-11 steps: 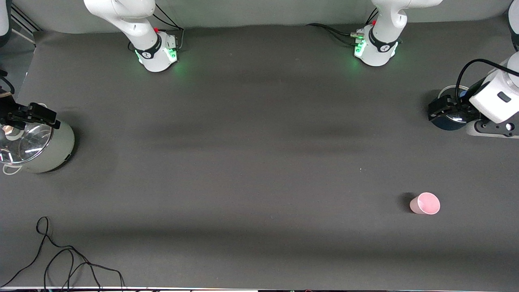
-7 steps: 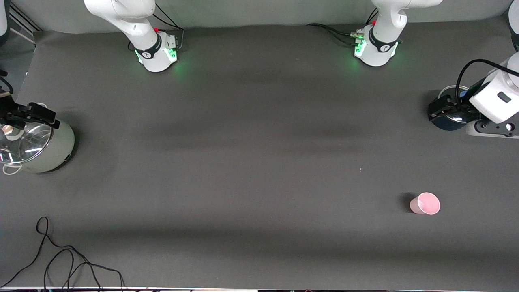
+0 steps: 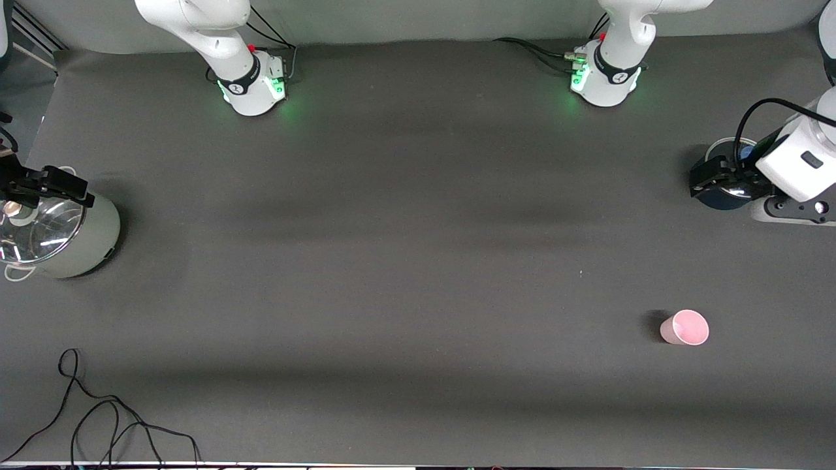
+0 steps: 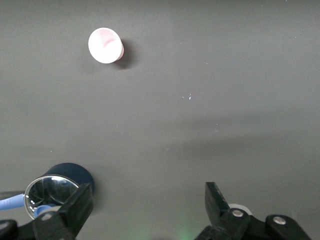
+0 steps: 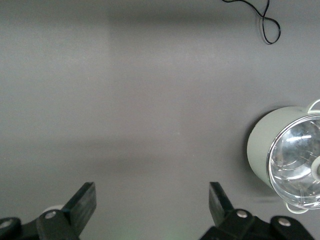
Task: Transfer pink cup from left to right arm
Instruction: 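Move the left gripper from rest toward the pink cup, then lower the open left gripper around the pink cup, then close the left gripper on the pink cup and lift it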
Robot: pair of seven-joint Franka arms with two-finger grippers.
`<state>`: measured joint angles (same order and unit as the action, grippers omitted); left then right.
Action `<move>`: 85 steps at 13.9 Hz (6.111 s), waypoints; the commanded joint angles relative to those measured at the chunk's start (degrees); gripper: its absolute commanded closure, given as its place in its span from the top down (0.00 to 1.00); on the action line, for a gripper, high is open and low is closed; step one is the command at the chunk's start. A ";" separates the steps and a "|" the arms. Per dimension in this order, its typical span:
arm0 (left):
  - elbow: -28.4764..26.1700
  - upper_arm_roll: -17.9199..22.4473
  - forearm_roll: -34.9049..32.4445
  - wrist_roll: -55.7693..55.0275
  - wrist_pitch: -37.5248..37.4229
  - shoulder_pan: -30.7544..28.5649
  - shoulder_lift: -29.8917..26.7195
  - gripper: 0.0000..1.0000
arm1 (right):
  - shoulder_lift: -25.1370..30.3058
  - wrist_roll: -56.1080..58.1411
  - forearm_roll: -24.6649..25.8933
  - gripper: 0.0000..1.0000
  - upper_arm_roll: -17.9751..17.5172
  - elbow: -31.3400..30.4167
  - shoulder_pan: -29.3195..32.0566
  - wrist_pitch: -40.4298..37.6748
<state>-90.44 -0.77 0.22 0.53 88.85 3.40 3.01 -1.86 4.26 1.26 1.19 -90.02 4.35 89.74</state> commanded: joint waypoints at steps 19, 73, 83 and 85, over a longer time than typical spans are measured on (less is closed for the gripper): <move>9.57 0.69 28.13 81.86 18.45 -24.75 27.98 1.00 | -0.34 0.67 -1.00 1.00 -0.13 -0.33 -0.57 -0.79; 11.42 -10.74 70.09 135.35 19.34 -35.66 59.30 0.40 | -6.31 -1.43 -1.02 1.00 6.20 6.88 -6.19 -3.52; 9.59 -11.01 69.47 119.19 19.69 -31.27 48.95 0.29 | -0.95 -2.59 1.11 1.00 8.13 0.55 -7.34 -2.55; 6.43 -11.09 70.43 117.77 20.04 -29.69 45.08 0.26 | -1.39 -2.59 1.20 1.00 8.04 0.72 -7.43 -2.46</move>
<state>-78.20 -12.60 69.29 119.71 108.13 -27.89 53.84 -4.21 0.94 1.41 9.33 -87.83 -2.64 86.41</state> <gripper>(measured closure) 0.335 0.000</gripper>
